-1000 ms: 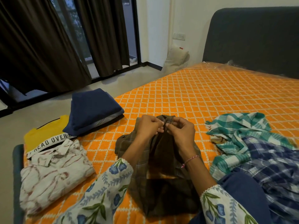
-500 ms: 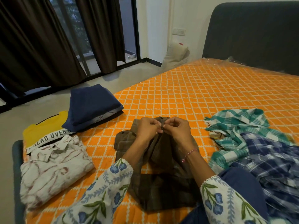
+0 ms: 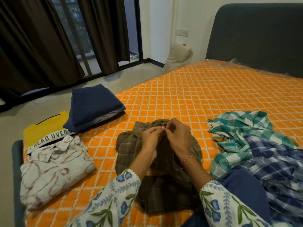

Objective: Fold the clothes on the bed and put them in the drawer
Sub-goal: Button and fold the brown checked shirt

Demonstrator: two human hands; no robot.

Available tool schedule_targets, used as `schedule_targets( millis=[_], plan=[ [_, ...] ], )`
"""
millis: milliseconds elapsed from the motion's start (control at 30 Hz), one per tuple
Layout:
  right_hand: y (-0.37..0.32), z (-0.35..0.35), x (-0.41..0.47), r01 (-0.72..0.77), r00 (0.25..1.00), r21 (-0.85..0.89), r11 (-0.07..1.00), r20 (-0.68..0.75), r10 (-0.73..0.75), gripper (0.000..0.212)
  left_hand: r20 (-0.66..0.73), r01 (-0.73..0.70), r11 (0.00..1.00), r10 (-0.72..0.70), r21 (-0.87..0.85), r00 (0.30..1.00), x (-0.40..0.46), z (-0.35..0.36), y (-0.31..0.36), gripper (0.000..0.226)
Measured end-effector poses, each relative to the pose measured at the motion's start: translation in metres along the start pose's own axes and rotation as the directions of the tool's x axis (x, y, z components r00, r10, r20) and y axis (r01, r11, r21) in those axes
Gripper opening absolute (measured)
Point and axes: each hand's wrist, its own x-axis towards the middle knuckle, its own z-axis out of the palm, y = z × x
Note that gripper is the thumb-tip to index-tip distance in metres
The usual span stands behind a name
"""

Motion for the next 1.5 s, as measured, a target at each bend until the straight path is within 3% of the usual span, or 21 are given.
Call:
schedule_targets(
  millis=[100, 200, 267, 333, 467, 533, 600, 667, 867, 933, 1000, 1067, 1200, 1367, 1500],
  plan=[
    [0.001, 0.001, 0.003, -0.219, 0.976, 0.214, 0.952, 0.055, 0.212, 0.024, -0.009, -0.031, 0.995, 0.032, 0.094, 0.999, 0.003, -0.002, -0.003, 0.02],
    [0.0, -0.007, 0.011, -0.52, 0.853, 0.557, 0.647, 0.299, 0.429, 0.029, 0.103, -0.045, 0.983, 0.027, 0.177, 0.994, 0.01, -0.012, 0.001, 0.022],
    [0.001, -0.012, 0.016, -0.649, 0.759, 0.582, 0.49, 0.456, 0.464, 0.027, 0.209, -0.061, 0.974, 0.015, 0.217, 0.978, 0.015, -0.019, 0.004, 0.023],
    [0.005, -0.013, 0.02, -0.706, 0.706, 0.574, 0.415, 0.527, 0.473, 0.025, 0.272, -0.153, 0.947, 0.073, 0.283, 0.959, 0.017, -0.022, 0.008, 0.021],
    [0.009, -0.01, 0.033, -0.725, 0.683, 0.59, 0.354, 0.553, 0.478, 0.022, 0.375, -0.422, 0.735, 0.243, 0.531, 0.895, 0.023, -0.029, 0.0, 0.012],
    [0.009, -0.012, 0.044, -0.718, 0.69, 0.596, 0.359, 0.543, 0.479, 0.021, 0.4, -0.442, 0.593, 0.21, 0.673, 0.892, 0.032, -0.035, -0.016, 0.017],
    [0.008, -0.015, 0.054, -0.721, 0.689, 0.586, 0.371, 0.542, 0.482, 0.02, 0.389, -0.417, 0.556, 0.176, 0.719, 0.904, 0.037, -0.039, -0.028, 0.018],
    [0.007, -0.016, 0.063, -0.73, 0.68, 0.569, 0.379, 0.552, 0.483, 0.019, 0.406, -0.383, 0.641, 0.12, 0.666, 0.906, 0.04, -0.039, -0.031, 0.009],
    [0.006, -0.017, 0.093, -0.663, 0.744, 0.589, 0.462, 0.451, 0.493, 0.021, 0.363, -0.29, 0.8, 0.097, 0.525, 0.927, 0.038, -0.024, -0.003, 0.04],
    [0.004, -0.014, 0.1, -0.552, 0.832, 0.561, 0.617, 0.321, 0.453, 0.019, 0.361, -0.298, 0.824, 0.123, 0.483, 0.924, 0.037, -0.017, 0.007, 0.038],
    [0.002, -0.012, 0.096, -0.347, 0.937, 0.338, 0.875, 0.093, 0.335, 0.012, 0.297, -0.24, 0.886, 0.123, 0.397, 0.947, 0.039, -0.01, 0.011, 0.035],
    [0.001, -0.012, 0.077, -0.17, 0.985, 0.143, 0.975, 0.005, 0.171, 0.007, 0.208, -0.159, 0.937, 0.097, 0.31, 0.973, 0.041, -0.004, 0.014, 0.033],
    [0.002, -0.002, 0.024, -0.044, 0.983, -0.06, 0.997, 0.177, 0.054, 0.017, 0.167, -0.043, 0.982, 0.013, 0.182, 0.986, 0.043, -0.002, 0.017, 0.028],
    [0.006, 0.011, 0.013, -0.087, 0.982, -0.218, 0.972, 0.148, 0.121, 0.027, 0.133, 0.091, 0.992, -0.102, 0.086, 0.986, 0.041, -0.006, 0.007, 0.02],
    [0.006, 0.015, 0.007, -0.12, 0.978, -0.244, 0.962, 0.137, 0.156, 0.025, 0.195, 0.065, 0.989, -0.091, 0.137, 0.977, 0.036, -0.011, 0.0, 0.017]
  ],
)
